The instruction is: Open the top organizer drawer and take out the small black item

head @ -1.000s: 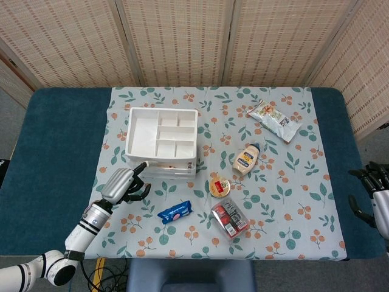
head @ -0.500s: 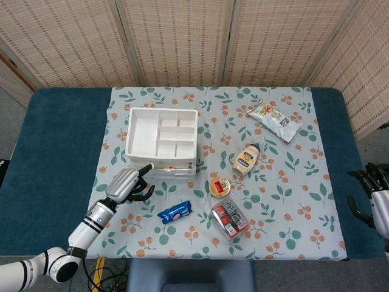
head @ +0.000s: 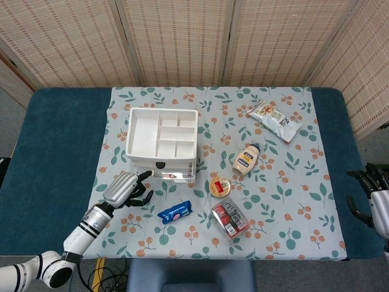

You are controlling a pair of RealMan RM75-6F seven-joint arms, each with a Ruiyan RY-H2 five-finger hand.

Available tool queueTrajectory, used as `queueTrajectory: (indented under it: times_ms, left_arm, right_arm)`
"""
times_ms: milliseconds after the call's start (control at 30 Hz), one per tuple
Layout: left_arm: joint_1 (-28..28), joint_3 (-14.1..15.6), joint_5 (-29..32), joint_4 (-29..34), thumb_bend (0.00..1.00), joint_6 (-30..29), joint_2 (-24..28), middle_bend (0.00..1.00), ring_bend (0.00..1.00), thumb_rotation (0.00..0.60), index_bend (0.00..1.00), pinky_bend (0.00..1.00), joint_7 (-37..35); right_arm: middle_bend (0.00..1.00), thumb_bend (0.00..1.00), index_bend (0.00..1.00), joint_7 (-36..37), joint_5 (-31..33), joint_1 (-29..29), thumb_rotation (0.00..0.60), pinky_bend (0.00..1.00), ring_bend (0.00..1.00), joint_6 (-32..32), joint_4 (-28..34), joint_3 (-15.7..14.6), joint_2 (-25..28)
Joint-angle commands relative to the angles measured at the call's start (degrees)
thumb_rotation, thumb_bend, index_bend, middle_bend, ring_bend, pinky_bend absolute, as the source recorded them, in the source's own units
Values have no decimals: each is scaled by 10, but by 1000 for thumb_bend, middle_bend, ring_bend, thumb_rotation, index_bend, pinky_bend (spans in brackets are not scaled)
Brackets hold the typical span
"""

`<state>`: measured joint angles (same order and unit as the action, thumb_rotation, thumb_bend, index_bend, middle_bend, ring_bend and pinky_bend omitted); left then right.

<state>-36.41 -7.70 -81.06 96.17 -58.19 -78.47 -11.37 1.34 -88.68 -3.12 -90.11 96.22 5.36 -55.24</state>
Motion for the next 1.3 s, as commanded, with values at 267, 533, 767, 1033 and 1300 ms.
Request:
queueTrajectory:
  times_ms: [267, 533, 767, 1033, 1300]
  left_arm:
    - [7, 21, -19, 31, 494, -1, 27, 984, 1000, 600, 298, 1000, 6]
    - [12, 35, -31, 49, 493, -2, 42, 984, 1000, 600, 307, 1000, 0]
    - [19, 45, -44, 65, 493, -10, 53, 984, 1000, 600, 307, 1000, -4]
    - [23, 58, -55, 84, 494, -10, 65, 984, 1000, 600, 307, 1000, 3]
    - [26, 63, -58, 93, 493, -12, 69, 981, 1000, 600, 272, 1000, 9]
  right_arm:
    - [305, 430, 226, 4, 1, 0, 600, 238, 152, 4, -6, -2, -6]
    - [305, 430, 226, 6, 1, -1, 600, 238, 152, 6, -8, -3, -8]
    - [305, 430, 226, 7, 2, 2, 600, 239, 152, 2, -9, -2, -7]
    - [305, 430, 226, 12, 1, 2, 600, 238, 152, 1, -13, -3, -8]
    - [305, 430, 226, 17, 1, 3, 600, 239, 152, 1, -17, -4, -9]
